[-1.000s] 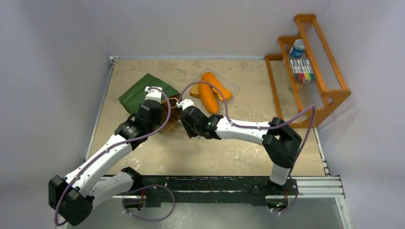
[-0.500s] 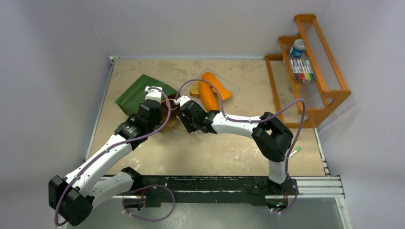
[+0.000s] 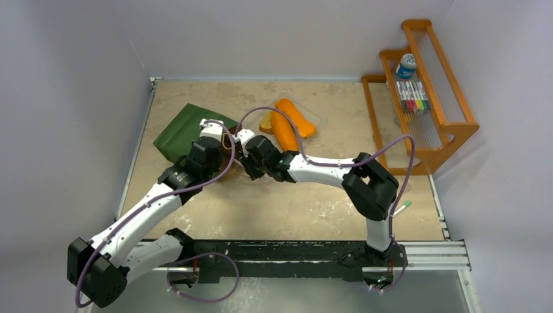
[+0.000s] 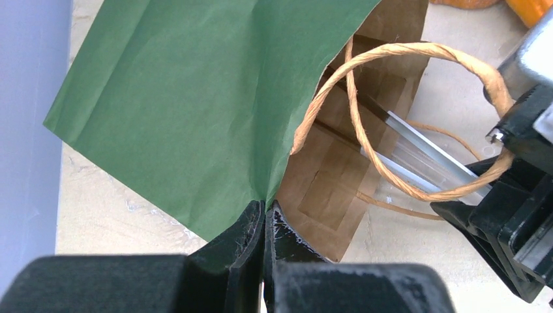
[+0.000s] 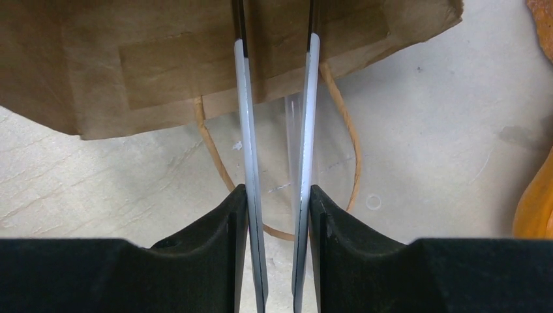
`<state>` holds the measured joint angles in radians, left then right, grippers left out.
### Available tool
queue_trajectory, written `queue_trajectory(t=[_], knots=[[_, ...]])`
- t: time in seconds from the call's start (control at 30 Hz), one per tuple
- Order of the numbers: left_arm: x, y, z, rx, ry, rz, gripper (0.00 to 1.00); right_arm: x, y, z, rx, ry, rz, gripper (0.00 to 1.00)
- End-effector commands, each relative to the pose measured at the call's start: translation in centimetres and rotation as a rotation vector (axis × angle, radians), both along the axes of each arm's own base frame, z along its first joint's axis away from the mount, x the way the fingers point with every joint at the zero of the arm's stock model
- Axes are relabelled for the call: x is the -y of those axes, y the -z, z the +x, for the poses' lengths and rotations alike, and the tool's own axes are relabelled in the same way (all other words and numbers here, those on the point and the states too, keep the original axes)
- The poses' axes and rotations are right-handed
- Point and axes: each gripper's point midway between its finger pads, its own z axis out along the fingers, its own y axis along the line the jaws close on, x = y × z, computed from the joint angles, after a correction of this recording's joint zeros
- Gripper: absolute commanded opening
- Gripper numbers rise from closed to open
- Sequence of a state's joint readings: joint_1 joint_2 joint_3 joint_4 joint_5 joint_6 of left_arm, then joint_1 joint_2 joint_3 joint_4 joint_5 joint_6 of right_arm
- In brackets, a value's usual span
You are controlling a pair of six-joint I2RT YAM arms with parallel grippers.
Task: Take the fake bread out of the paper bag
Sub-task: Take out the fake bread from the paper bag.
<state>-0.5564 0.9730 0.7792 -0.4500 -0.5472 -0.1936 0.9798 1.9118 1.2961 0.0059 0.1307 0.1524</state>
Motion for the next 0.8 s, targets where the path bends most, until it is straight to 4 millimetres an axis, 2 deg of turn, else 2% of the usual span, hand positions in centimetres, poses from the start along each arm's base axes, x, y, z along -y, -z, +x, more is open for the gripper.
queue_trajectory(t=[0.0, 0.4, 0.57, 0.77], knots=[[0.2, -0.1, 0.7, 0.014, 0.004, 0.001, 0.0, -1.6, -1.2, 0.5, 0.051, -0.058, 0.06, 0.39], [0.5, 0.2, 0.9, 0.001, 0.011, 0.003, 0.0, -2.4, 2.0, 2.7, 0.034, -0.043, 0.036, 0.45], [0.6, 0.3, 0.9, -0.005, 0.013, 0.003, 0.0, -2.7, 1.7, 3.5, 0.046, -0.029, 0.057, 0.49], [0.7, 0.3, 1.0, -0.007, 0.011, 0.0, 0.0, -3.3, 1.2, 3.7, 0.053, -0.042, 0.072, 0.46]])
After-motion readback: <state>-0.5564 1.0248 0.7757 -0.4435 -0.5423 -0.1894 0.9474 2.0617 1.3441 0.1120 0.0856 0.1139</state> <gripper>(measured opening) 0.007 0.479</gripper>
